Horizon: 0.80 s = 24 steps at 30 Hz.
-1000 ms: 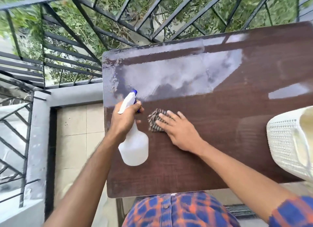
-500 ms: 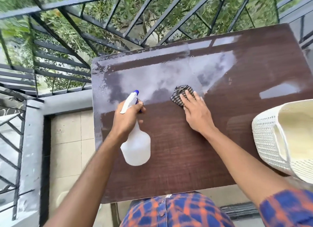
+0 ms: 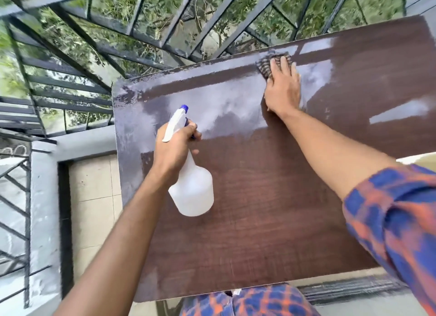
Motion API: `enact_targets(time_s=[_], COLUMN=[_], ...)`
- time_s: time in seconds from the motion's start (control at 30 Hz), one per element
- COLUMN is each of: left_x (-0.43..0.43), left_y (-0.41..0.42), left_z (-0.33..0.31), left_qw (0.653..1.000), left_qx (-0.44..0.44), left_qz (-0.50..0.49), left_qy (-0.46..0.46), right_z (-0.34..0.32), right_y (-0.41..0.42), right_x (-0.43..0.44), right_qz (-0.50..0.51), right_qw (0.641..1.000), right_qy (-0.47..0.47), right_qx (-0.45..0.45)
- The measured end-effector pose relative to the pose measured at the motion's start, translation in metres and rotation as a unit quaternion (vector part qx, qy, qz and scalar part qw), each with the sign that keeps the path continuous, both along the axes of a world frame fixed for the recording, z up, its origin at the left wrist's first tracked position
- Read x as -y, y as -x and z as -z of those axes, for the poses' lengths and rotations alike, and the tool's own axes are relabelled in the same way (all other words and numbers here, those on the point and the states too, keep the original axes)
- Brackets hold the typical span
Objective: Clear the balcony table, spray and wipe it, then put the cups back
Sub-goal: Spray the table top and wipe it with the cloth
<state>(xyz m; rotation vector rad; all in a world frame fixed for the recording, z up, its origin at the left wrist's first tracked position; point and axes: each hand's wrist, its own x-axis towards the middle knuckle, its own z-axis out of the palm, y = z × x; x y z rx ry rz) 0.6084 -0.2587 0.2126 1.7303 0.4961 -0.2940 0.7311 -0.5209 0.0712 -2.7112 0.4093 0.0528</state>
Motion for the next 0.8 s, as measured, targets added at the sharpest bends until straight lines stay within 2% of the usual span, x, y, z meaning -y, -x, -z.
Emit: enact_targets(time_s=[0.2,0.43,0.7,0.8], left_x=[-0.010,-0.024,-0.059,-0.091], left_y=[-0.012,-0.021,-0.041,-0.045], left_z=[0.008,0.012,0.012,0.013], left_qw=[0.999,0.999,0.996,0.997], left_qx=[-0.009,-0.005,-0.001,0.000], left_qz=[-0.032,-0.039,-0.073,-0.071], left_qy=[0.014,0.020,0.046,0.042], right_z=[-0.002,0.001,-0.004,-0.007], right_y=[-0.041,-0.027,-0.044,-0.057], right_x=[-0.039,-0.047,-0.084,-0.120], right_qz=[0.024,-0.052,0.038,0.006], right_qw=[0.999,0.999,0.999,0.999], right_qy=[-0.006,-0.013,-0.001,0.007], right_qx=[-0.027,-0.008,-0.033,-0.053])
